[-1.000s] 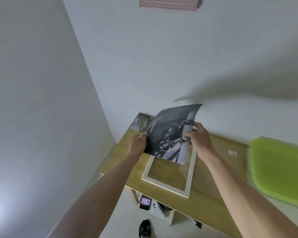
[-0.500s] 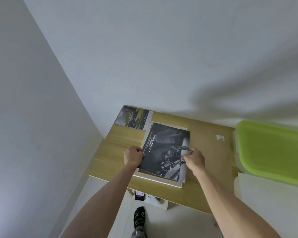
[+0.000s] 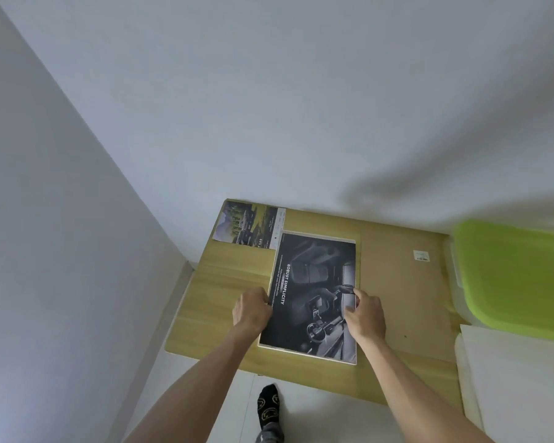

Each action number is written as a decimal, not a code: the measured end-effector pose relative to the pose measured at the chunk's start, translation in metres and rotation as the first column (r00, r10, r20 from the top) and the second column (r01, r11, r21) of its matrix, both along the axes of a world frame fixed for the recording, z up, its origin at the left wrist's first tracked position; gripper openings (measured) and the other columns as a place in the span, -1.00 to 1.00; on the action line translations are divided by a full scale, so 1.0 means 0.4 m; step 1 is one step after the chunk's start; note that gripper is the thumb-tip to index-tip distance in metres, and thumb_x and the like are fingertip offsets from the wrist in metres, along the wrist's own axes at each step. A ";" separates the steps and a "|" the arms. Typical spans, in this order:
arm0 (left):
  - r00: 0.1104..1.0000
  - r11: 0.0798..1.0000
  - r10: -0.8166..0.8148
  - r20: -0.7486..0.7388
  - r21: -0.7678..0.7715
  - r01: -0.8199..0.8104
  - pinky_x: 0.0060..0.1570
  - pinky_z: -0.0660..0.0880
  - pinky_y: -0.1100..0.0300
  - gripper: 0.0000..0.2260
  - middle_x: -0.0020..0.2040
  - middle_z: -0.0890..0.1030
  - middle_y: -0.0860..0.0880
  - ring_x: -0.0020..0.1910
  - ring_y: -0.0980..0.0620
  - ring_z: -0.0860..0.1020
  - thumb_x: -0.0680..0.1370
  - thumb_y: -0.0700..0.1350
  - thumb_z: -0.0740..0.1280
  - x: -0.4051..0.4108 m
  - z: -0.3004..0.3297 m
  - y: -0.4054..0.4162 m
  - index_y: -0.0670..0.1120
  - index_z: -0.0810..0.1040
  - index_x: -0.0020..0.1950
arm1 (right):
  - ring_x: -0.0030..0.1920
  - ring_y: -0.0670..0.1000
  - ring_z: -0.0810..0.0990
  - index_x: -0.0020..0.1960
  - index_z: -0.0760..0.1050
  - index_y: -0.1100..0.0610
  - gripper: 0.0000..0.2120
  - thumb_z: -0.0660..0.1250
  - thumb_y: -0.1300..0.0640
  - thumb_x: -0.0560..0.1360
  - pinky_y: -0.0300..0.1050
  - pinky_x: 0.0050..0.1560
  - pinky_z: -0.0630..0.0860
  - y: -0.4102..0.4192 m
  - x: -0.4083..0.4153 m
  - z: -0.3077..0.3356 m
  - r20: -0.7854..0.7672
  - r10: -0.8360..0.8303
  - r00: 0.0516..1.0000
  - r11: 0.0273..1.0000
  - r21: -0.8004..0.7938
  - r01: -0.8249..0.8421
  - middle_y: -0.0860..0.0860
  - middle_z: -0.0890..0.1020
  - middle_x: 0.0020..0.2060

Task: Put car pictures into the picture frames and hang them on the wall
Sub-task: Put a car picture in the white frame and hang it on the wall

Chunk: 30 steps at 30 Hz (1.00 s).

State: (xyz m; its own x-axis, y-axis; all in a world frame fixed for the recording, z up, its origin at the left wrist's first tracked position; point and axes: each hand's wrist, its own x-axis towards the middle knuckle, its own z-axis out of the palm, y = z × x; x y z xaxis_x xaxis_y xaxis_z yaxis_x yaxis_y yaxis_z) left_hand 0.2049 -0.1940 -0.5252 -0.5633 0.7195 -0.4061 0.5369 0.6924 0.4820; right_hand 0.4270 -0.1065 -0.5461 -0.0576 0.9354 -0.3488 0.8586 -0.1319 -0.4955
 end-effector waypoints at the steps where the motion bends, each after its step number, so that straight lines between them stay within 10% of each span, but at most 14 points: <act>1: 1.000 1.000 -0.007 0.015 0.009 0.007 -0.15 0.51 0.12 -0.82 -0.02 0.67 -0.05 -0.05 -0.11 0.62 0.45 -0.21 0.35 -0.003 -0.002 0.001 -0.02 0.65 -0.01 | 0.15 0.12 0.57 0.50 0.32 0.07 -0.49 0.32 0.15 0.58 -0.03 0.11 0.53 -0.003 -0.002 0.002 0.005 -0.002 1.000 1.000 0.009 0.002 0.16 0.46 0.27; 16: 0.976 0.986 -0.158 0.146 0.084 0.147 0.00 0.59 0.02 -0.60 0.03 0.68 -0.13 -0.03 -0.12 0.63 0.44 -0.35 0.27 -0.063 -0.031 0.016 -0.07 0.63 0.21 | -0.09 0.04 0.57 0.51 0.32 -0.05 -0.50 0.28 0.16 0.59 -0.22 -0.27 0.47 0.003 -0.039 -0.026 0.066 -0.016 0.998 1.000 0.011 0.015 0.15 0.42 0.22; 30: 0.970 0.968 -0.244 0.002 0.061 0.243 -0.08 0.54 0.07 -0.72 0.11 0.60 -0.05 0.01 -0.10 0.60 0.48 -0.24 0.31 -0.075 -0.020 0.040 -0.06 0.64 0.15 | 0.11 0.06 0.55 0.51 0.29 -0.06 -0.51 0.26 0.10 0.60 -0.14 -0.10 0.51 0.002 -0.040 -0.013 0.034 -0.053 0.998 0.999 0.004 0.053 0.10 0.40 0.27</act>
